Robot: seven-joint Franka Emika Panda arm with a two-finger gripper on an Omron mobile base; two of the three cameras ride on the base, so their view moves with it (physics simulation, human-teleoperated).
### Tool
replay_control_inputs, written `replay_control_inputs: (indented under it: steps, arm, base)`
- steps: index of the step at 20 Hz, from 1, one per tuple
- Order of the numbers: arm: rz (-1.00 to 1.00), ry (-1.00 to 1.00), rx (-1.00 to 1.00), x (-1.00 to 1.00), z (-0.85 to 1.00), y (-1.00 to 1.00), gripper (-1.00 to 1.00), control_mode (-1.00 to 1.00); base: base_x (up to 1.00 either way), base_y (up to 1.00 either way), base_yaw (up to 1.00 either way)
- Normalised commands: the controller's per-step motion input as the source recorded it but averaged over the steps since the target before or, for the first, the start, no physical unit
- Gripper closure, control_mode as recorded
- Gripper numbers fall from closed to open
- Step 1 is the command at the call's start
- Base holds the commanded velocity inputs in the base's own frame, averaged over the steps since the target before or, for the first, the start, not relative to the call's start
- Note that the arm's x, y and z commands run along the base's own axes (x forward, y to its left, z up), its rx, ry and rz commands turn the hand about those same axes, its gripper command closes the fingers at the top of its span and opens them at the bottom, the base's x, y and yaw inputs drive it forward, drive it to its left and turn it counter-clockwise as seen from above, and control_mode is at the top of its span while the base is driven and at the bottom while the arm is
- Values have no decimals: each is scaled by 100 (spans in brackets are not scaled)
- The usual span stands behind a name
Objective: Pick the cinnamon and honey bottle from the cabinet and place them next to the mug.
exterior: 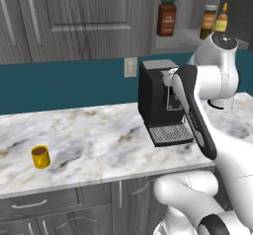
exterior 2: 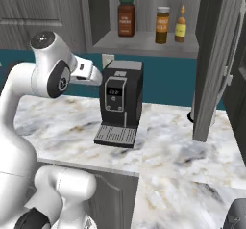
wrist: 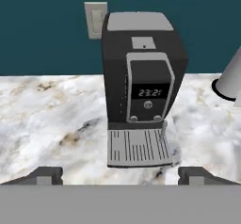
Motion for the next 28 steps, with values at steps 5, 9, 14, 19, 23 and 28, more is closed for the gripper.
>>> replay_control_inputs:
  steps: [5,9,14,19,23,28]
  arm:
    - [-13,-56,-11,-5,100,-53,-100,-100]
    - [-15,-54,-8,3,97,-58,-100,-100]
    - [-7,-33,0,3,56,-28,-100,-100]
    - [0,-8,3,-5,26,-8,-100,-100]
    - [4,-1,6,-3,23,-14,-100,-100]
    - [6,14,18,-24,16,-15,-100,-100]
  base:
    - [0,0,0]
    - [0,0,0]
    - [0,0,0]
    - [0,0,0]
    - [0,0,0]
    - [0,0,0]
